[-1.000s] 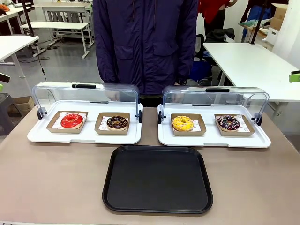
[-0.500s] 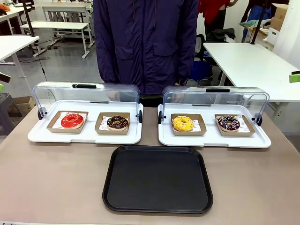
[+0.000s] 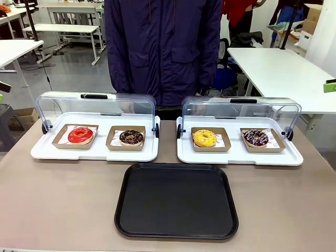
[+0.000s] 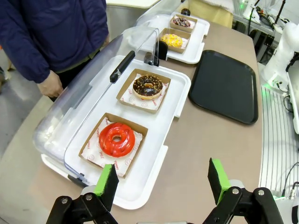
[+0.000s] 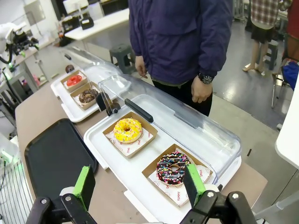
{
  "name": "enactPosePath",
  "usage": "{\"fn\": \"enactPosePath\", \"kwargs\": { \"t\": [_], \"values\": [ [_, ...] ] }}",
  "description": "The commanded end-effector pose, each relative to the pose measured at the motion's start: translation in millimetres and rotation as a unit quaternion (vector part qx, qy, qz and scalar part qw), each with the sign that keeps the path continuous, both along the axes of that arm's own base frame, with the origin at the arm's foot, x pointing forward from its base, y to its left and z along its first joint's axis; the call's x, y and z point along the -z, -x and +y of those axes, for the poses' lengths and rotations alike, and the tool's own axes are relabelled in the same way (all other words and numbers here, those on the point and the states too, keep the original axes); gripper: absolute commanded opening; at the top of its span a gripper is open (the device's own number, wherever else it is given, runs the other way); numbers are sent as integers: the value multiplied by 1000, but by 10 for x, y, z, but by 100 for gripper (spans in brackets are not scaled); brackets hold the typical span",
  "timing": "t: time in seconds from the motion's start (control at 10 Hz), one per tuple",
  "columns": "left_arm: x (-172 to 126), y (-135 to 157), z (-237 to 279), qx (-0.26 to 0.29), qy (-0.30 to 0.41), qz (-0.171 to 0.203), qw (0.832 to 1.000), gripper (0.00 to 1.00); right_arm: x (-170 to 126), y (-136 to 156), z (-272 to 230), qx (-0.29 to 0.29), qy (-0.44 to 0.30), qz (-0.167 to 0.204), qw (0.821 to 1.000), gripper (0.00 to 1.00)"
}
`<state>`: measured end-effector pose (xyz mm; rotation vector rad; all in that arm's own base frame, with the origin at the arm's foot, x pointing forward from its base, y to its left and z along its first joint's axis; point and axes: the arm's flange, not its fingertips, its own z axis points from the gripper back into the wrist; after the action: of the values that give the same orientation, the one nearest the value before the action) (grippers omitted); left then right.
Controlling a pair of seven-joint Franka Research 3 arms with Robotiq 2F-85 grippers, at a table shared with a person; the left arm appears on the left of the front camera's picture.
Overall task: Move the first donut from the left to the tray.
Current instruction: Pick up the Paper togo box containing the Donut indicated by the person and place it on the Handle tray.
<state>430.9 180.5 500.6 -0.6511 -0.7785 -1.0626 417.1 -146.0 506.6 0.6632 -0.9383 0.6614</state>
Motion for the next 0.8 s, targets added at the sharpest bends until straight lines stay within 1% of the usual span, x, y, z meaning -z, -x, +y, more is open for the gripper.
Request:
{"fn": "enactPosePath", "kwargs": {
  "t": [0.0,0.7],
  "values": [
    [-2,9,-10,2,4,-3,1000,100,-7,-23,6,-1,-8,-10,1000,100],
    [-2,9,-10,2,4,-3,1000,100,-7,-23,6,-1,-8,-10,1000,100]
  ]
}}
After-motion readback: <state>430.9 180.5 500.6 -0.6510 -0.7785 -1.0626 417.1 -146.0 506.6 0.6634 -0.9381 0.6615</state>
